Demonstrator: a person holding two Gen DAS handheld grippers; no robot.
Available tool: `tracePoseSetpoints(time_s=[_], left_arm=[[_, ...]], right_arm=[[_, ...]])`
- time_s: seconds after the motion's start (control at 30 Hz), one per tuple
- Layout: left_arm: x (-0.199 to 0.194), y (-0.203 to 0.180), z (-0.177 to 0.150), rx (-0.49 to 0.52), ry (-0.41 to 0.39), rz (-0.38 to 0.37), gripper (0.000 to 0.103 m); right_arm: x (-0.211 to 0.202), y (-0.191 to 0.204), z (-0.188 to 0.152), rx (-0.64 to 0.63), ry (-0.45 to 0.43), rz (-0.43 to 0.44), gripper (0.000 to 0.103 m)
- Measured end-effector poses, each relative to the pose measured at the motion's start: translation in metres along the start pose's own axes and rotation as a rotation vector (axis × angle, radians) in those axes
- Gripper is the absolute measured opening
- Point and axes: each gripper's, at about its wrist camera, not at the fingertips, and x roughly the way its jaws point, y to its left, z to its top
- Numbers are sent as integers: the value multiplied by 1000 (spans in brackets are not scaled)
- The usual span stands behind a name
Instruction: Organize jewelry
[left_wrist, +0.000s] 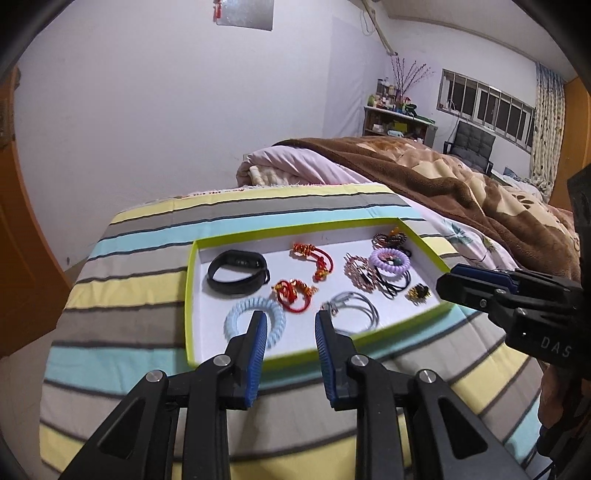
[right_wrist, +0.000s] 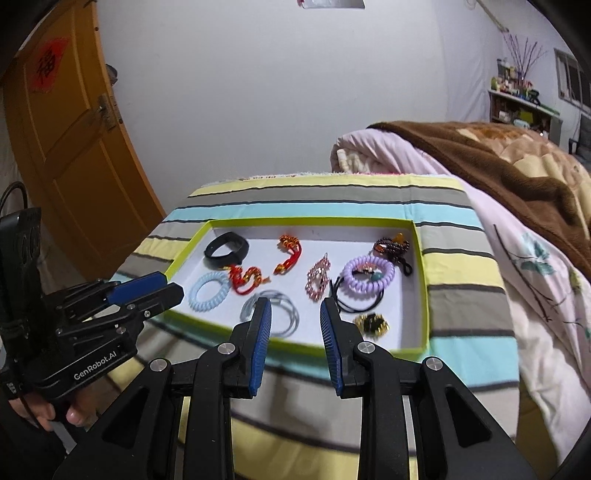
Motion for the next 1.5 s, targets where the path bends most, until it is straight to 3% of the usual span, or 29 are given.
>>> tracePoseSetpoints(time_s=[0.4, 0.8, 1.5], left_arm=[[-46, -9, -42, -39, -38, 66, 26], [-64, -11, -75, -63, -39, 96, 26], [-60, -12, -85, -65, -70, 127, 26]], right_arm=[[-42, 21, -44, -50, -39, -54, 28], [-60, 24, -70, -44, -54, -95, 28], [-58, 32, -85, -80, -75, -149, 29]])
